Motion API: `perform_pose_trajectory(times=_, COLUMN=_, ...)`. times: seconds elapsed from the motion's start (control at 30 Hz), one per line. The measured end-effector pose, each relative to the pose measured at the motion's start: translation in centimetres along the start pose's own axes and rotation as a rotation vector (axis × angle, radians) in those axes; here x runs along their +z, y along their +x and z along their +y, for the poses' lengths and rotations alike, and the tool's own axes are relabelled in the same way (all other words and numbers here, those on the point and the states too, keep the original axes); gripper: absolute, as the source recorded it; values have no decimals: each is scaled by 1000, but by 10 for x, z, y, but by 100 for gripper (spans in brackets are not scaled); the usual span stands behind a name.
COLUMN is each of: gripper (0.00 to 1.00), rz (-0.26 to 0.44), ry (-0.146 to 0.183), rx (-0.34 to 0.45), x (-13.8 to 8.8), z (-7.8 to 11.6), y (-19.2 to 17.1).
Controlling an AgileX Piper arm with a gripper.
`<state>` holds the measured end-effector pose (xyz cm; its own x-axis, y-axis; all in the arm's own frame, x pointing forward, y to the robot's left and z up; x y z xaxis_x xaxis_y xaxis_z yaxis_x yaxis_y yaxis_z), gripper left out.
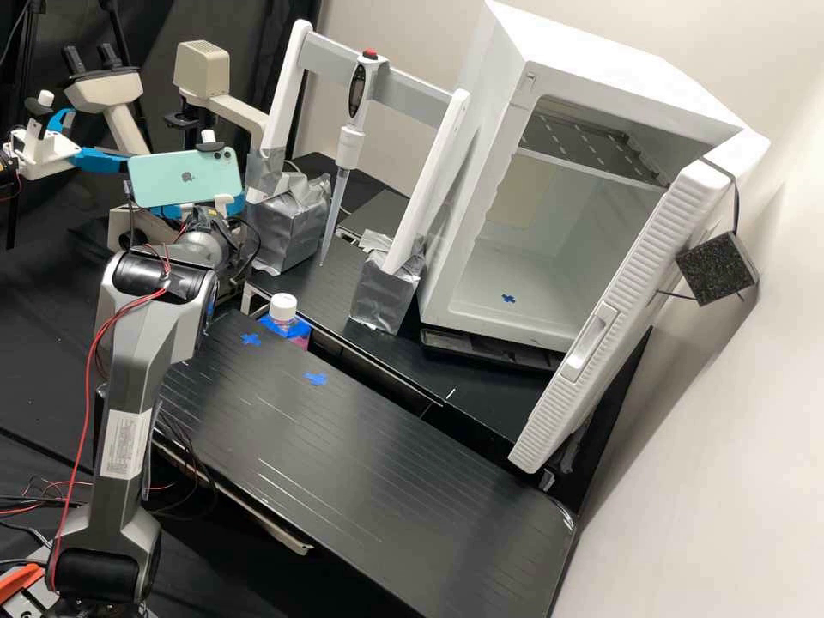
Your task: Move the petri dish to the bench
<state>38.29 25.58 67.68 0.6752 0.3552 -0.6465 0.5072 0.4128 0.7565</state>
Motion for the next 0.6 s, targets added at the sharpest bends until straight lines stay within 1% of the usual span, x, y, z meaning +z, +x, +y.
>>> perform_pose_trajectory(times=0.13, gripper=100, rz=-3, ry=7, rx=-1, x=5, z=-1, y=2)
perform_pose_trajectory(times=0.3, gripper=100, rz=10, ry=12, rx=5, x=9, z=-1, y=3)
perform_pose_trajectory(times=0.6, gripper=100, rz=13, ry=54, rx=20, x=11, z=0, y=4)
